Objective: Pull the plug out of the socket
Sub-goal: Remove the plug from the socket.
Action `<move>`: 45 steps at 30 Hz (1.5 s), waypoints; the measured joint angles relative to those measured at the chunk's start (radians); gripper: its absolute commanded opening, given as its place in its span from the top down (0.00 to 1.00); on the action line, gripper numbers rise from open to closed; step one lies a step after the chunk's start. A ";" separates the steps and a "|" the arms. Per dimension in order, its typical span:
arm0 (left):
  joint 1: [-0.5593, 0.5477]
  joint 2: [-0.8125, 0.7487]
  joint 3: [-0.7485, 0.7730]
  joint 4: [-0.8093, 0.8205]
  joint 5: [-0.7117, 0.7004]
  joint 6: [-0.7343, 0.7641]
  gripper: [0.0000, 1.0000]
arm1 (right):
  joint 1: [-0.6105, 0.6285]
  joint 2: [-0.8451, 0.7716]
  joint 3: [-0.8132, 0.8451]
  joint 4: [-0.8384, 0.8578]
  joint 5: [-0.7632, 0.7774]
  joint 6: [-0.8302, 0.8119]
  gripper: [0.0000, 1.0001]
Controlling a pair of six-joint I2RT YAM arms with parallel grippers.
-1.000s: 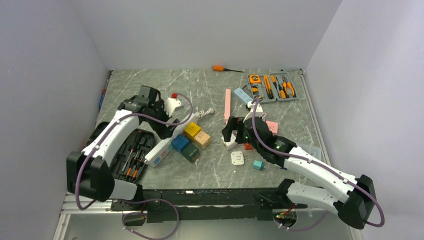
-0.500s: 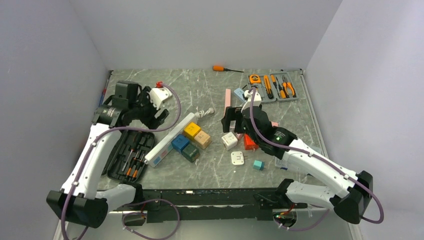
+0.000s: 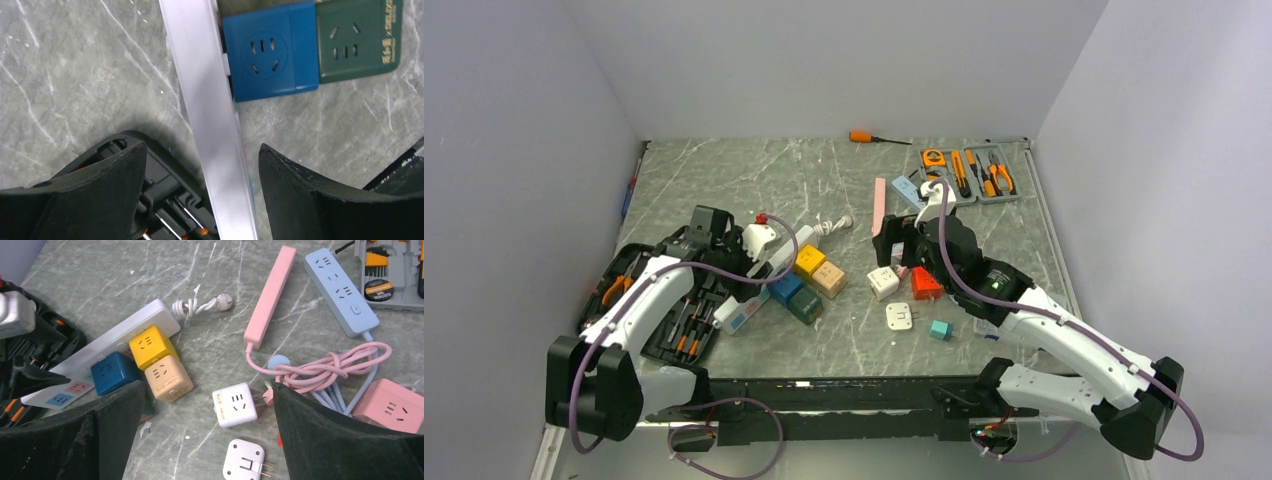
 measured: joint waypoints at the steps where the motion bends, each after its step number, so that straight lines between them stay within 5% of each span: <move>1: -0.002 0.020 -0.005 0.015 0.002 -0.007 0.18 | 0.000 -0.003 0.000 0.004 0.000 -0.003 0.00; 5: -0.013 0.072 -0.008 0.077 0.003 -0.022 0.28 | 0.000 0.000 0.000 0.005 0.000 -0.008 0.00; 9: -0.029 0.109 -0.025 0.126 0.012 -0.035 0.58 | 0.000 0.004 0.000 0.005 0.000 -0.019 0.00; 11: -0.043 0.116 -0.044 0.133 0.023 -0.040 0.66 | 0.000 0.011 0.002 0.005 0.004 -0.034 0.01; 22: -0.090 0.078 -0.099 0.219 -0.011 -0.048 0.53 | -0.001 0.317 0.323 -0.099 0.005 -0.072 0.01; 30: -0.174 0.090 -0.129 0.232 -0.055 -0.031 0.37 | 0.008 0.343 0.332 -0.242 -0.083 0.005 0.01; 45: -0.223 0.113 -0.130 0.200 -0.051 -0.045 0.78 | 0.011 0.167 0.057 -0.191 -0.129 0.052 0.02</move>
